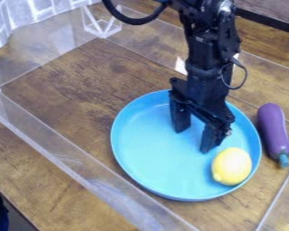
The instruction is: Move the carrot to the left side
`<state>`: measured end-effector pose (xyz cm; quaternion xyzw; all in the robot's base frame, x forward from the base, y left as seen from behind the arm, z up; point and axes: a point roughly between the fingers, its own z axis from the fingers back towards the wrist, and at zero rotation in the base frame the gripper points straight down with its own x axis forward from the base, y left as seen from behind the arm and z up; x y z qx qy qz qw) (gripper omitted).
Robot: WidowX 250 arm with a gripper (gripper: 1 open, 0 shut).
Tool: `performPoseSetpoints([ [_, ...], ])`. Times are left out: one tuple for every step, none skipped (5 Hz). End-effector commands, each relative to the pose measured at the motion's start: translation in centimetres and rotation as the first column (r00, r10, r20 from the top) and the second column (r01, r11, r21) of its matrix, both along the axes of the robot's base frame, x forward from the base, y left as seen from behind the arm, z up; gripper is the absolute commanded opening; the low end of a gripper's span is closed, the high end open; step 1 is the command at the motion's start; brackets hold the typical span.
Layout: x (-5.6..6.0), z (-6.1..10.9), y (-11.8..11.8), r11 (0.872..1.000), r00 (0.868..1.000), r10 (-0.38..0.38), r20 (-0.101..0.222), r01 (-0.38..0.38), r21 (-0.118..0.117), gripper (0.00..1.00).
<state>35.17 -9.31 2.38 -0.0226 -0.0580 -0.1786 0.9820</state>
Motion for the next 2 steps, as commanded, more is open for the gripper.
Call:
performPoseSetpoints([
  [0.08, -0.4, -1.86, 0.999, 0.999, -0.042, 0.01, 0.042, -0.006, 1.0],
  [0.34, -0.64, -2.79, 0.998, 0.998, -0.058, 0.016, 0.058, -0.01, 1.0],
])
